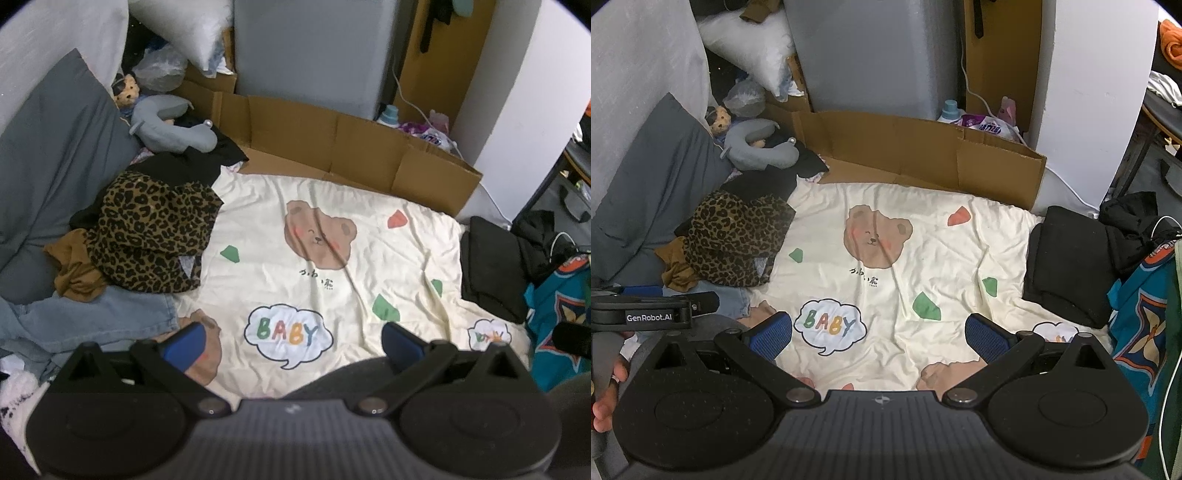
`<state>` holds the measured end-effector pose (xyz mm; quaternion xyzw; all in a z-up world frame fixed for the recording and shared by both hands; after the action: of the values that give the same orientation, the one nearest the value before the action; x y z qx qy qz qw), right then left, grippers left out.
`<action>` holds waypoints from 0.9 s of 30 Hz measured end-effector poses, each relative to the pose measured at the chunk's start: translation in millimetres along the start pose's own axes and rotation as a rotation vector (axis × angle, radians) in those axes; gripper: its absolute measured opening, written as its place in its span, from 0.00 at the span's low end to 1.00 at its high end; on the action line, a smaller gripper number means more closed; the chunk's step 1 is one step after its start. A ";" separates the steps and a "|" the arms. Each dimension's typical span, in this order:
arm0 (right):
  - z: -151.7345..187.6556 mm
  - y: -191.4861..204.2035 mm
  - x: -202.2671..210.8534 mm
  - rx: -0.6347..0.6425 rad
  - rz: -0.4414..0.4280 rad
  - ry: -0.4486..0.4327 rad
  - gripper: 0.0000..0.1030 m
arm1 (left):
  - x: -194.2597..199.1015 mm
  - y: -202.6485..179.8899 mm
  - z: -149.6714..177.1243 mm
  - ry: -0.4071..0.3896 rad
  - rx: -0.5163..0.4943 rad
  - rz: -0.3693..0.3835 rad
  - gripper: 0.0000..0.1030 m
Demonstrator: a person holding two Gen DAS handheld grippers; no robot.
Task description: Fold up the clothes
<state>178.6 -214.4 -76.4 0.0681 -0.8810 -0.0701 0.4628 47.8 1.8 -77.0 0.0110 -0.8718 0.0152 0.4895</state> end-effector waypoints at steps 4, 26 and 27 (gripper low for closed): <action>0.0 -0.3 0.6 -0.007 0.002 -0.005 0.99 | -0.5 -1.7 -2.9 0.002 -0.001 -0.001 0.99; -0.5 -1.2 3.7 -0.036 -0.008 -0.020 0.99 | 0.2 6.3 -4.8 -0.004 0.019 0.034 0.99; -1.2 -2.2 4.2 -0.044 -0.011 -0.023 0.99 | -0.2 6.7 -4.5 0.001 0.025 0.043 0.99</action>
<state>177.4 -217.4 -72.7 0.0621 -0.8842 -0.0930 0.4535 51.5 8.7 -75.0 -0.0017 -0.8714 0.0368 0.4892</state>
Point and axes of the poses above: each gripper's, at about its wrist camera, not at the fingertips, and x roughly against the way its jaws point, y to its left, z to its underside, the point moved 8 cm from there along -x, roughly the way its jaws point, and after that the axes turned 3 degrees about -x, right-handed, at the moved point
